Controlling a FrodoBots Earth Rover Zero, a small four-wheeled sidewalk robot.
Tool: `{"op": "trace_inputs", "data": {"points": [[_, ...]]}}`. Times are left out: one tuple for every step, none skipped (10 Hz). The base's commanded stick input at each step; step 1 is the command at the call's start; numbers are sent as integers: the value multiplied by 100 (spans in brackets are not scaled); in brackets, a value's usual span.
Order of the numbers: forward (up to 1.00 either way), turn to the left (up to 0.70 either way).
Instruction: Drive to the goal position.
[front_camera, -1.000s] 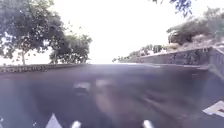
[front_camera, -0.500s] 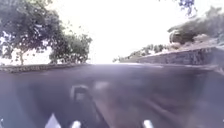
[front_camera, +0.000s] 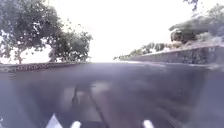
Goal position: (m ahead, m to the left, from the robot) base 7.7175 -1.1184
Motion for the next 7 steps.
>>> {"op": "trace_inputs", "data": {"points": [[69,1],[69,-28],[69,-28],[69,-28],[69,2],[69,3],[69,3]]}}
